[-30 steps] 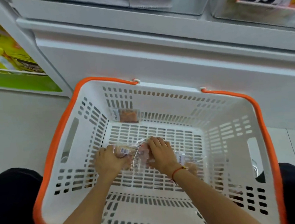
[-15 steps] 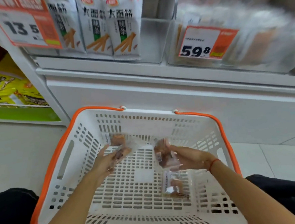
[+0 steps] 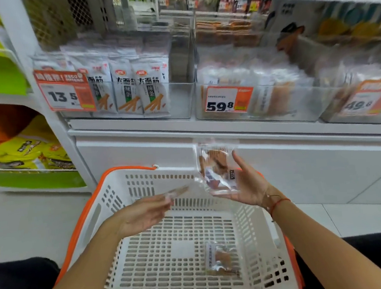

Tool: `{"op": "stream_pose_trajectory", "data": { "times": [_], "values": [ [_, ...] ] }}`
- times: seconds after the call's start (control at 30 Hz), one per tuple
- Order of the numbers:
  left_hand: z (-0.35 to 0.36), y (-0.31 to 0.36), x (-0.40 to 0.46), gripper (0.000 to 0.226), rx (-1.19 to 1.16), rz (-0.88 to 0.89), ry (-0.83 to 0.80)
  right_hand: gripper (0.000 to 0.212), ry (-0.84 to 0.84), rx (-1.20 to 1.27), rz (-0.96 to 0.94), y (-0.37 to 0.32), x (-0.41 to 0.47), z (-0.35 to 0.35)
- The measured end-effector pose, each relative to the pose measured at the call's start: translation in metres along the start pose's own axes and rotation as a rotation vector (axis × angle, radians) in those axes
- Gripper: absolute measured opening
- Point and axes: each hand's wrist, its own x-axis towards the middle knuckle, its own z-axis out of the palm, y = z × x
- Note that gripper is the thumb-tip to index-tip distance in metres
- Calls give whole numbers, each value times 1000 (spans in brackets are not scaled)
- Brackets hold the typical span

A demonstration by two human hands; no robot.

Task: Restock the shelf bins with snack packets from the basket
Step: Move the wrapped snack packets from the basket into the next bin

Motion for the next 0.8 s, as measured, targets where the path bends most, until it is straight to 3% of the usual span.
{"op": "stream_pose_trajectory", "data": {
  "times": [0.1, 0.23, 0.37, 0.43, 0.5, 0.6, 0.8],
  "values": [
    [1, -6, 0, 50, -12, -50, 254, 25, 91, -119, -54, -4, 4, 12],
    [-4, -10, -8, 45, -71, -122, 284, 28, 159, -656, -178, 2, 17, 19],
    [-1, -11, -13, 49, 140, -187, 215, 26, 340, -1407, -884, 27, 27, 33],
    [8, -7, -11, 48, 182, -154, 194, 37, 263, -1709, -1079, 44, 30, 36],
    [16, -2, -7, 45, 201, -85, 205, 57, 49, -1959, -948, 62, 35, 27],
    [18, -1, -3, 39, 180, -17, 261, 71, -80, -1814, -534, 76, 36, 12],
    [13, -1, -2, 57, 149, -15, 285, 49, -64, -1578, -558, 77, 39, 18]
  ]
}}
